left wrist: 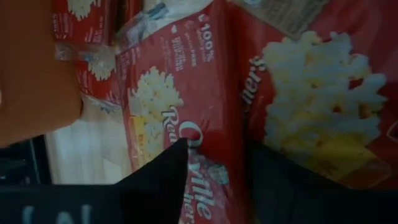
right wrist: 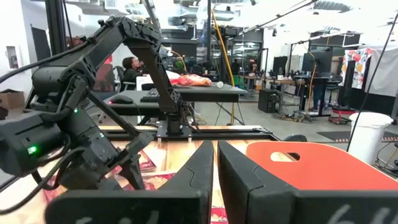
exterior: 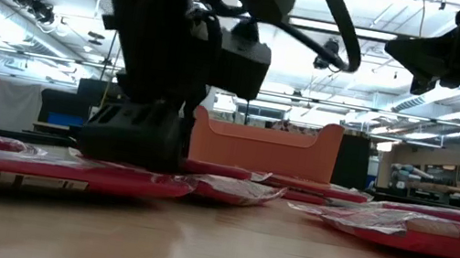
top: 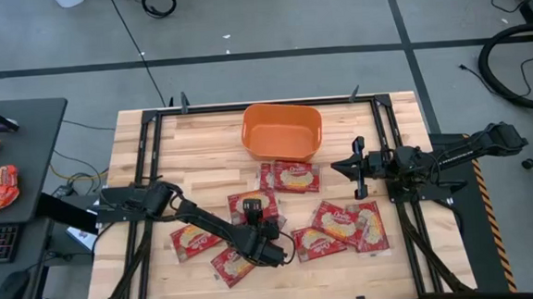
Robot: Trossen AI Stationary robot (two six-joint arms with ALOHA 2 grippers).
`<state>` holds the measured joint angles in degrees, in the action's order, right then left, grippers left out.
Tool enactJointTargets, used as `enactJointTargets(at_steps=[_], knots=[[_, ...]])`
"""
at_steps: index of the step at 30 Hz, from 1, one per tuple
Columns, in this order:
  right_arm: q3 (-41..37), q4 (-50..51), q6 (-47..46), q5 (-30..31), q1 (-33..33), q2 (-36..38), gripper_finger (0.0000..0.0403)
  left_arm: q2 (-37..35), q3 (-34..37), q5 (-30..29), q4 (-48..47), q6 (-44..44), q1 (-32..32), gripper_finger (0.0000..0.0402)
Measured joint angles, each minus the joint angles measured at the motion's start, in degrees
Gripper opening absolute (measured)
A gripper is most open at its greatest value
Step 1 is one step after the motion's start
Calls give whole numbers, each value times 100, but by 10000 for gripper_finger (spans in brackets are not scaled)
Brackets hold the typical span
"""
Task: Sort popcorn bags into baskets
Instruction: Put the red popcorn bag into the orange bin
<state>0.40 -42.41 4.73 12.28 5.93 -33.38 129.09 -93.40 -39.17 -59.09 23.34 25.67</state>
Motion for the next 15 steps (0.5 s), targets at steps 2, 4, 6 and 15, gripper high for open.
enactJointTargets(at_steps=[2, 4, 6, 15], knots=[[0, 0, 0, -22, 0, -1, 27, 56, -1, -13, -14, -22, -7, 135], [0, 0, 0, -33, 0, 1, 27, 71, 0, -18, -13, 13, -7, 116], [0, -2, 0, -49, 0, -1, 27, 77, 0, 7, -19, 124, -7, 95], [0, 0, 0, -53, 0, -1, 27, -93, -17, 154, -396, 303, -13, 20]])
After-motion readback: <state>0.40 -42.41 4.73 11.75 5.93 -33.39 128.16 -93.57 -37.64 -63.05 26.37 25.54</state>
